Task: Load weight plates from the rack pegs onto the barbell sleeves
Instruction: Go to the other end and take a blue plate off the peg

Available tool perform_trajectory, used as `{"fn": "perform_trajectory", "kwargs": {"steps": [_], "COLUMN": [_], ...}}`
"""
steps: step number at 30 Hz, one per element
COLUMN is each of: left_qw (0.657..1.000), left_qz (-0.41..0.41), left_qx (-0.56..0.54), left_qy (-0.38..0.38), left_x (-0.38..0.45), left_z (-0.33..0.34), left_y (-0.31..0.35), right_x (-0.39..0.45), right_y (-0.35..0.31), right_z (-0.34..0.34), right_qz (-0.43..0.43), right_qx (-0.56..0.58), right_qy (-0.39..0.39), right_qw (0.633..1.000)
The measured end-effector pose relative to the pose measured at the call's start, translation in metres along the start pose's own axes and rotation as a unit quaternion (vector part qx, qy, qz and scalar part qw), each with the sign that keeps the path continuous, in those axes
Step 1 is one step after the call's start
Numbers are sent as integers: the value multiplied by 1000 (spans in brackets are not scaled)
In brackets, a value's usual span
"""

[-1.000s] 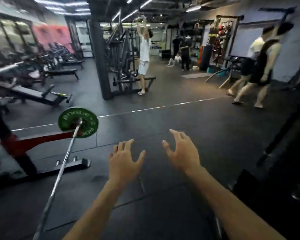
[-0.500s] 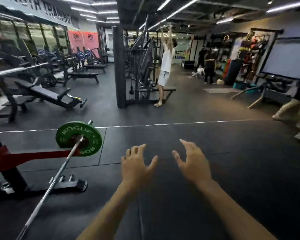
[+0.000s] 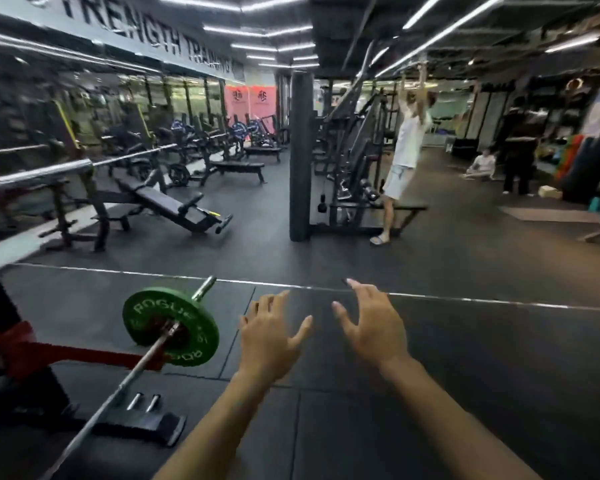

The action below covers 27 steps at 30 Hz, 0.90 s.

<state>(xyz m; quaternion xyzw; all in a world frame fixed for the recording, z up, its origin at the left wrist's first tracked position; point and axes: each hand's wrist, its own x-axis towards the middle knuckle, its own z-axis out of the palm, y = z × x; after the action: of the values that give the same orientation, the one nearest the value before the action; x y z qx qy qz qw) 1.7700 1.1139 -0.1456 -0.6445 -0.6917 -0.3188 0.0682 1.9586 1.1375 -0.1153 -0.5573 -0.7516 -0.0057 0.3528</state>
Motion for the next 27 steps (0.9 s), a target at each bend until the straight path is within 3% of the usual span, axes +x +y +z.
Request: {"fn": "perform_trajectory", "kwargs": {"steps": [6,14,27], "left_qw": [995,992,993], "left_qz": [-69,-110,-92], "left_qx": [50,27,66], "left_qy": [53,54,44], "left_x": [121,314,620], "left_z": [58,180,350], "left_y": [-41,-82,-126], "right_x": [139,325,633], "right_y": [24,86,191], "right_z": [86,197,365], "right_qz": [-63,-54,-75], "right_qx": [40,25,18], "right_qy": [-22,-66,-47], "right_qw": [997,996,996]}}
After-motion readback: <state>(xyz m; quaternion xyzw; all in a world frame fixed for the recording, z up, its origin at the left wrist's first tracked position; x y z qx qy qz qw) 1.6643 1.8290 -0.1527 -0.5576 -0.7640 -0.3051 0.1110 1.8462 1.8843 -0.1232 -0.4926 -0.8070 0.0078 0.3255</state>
